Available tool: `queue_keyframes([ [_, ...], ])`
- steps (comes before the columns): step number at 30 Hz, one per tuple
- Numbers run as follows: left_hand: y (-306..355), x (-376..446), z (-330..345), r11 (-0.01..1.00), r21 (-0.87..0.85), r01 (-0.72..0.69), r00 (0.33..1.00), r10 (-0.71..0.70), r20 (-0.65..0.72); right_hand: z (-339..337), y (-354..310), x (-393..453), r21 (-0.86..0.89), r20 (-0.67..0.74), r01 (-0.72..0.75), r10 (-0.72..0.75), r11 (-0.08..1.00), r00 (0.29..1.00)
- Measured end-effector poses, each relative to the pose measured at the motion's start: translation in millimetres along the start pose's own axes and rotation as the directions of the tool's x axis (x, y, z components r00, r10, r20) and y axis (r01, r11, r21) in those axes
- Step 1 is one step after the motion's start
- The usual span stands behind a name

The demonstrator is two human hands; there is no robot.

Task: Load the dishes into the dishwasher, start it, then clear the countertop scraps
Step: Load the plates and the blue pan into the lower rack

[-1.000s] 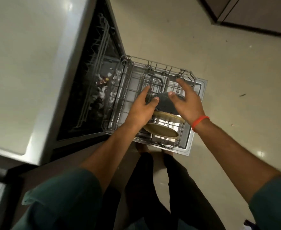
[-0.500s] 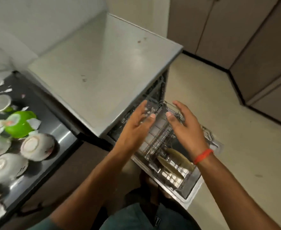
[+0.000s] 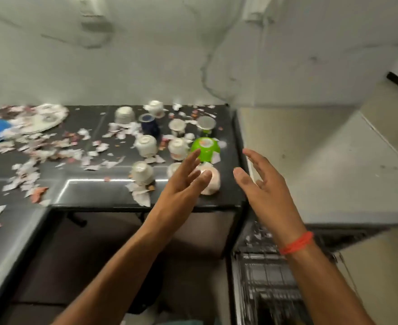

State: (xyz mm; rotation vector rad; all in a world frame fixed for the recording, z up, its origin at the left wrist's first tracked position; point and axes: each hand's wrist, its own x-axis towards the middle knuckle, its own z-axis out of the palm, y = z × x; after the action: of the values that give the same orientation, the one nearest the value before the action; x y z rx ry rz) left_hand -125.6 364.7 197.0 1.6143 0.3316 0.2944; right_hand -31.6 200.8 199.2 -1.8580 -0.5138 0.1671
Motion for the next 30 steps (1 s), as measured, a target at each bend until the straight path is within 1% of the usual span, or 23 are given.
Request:
queue_keyframes([
  [2, 2, 0, -42, 1.000, 0.003, 0.004, 0.996, -0.004, -0.089, 42, -14, 19, 0.030, 0.087, 0.044, -0.046, 0.999, 0.995],
  [5, 1, 0, -103, 1.000, 0.016, 0.005, 0.982, -0.002, -0.189, 105, -33, 41, 0.038, 0.171, 0.103, -0.108, 0.994, 0.979],
  [7, -3, -1, -142, 1.000, 0.000, 0.020, 0.966, -0.020, -0.260, 148, -44, 53, 0.036, 0.236, 0.119, -0.124, 0.992, 0.964],
  [13, -23, -8, -230, 0.997, -0.048, 0.063, 0.884, -0.078, -0.460, 247, -73, 71, 0.069, 0.438, 0.134, -0.150, 0.989, 0.886],
  [17, -41, -11, -272, 0.992, -0.090, 0.086, 0.808, -0.122, -0.576, 297, -87, 82, 0.102, 0.561, 0.126, -0.161, 0.987, 0.812],
  [19, -52, -8, -289, 0.989, -0.099, 0.111, 0.779, -0.148, -0.609, 315, -91, 89, 0.113, 0.611, 0.126, -0.169, 0.986, 0.773],
  [26, -99, 29, -349, 0.971, -0.120, 0.205, 0.659, -0.228, -0.717, 371, -100, 136, 0.039, 0.769, 0.177, -0.143, 0.983, 0.623],
  [28, -117, 43, -366, 0.965, -0.100, 0.243, 0.628, -0.235, -0.742, 386, -101, 153, 0.014, 0.797, 0.205, -0.135, 0.979, 0.589],
  [30, -136, 56, -382, 0.949, -0.061, 0.310, 0.595, -0.243, -0.766, 404, -99, 173, -0.011, 0.828, 0.237, -0.124, 0.971, 0.547],
])
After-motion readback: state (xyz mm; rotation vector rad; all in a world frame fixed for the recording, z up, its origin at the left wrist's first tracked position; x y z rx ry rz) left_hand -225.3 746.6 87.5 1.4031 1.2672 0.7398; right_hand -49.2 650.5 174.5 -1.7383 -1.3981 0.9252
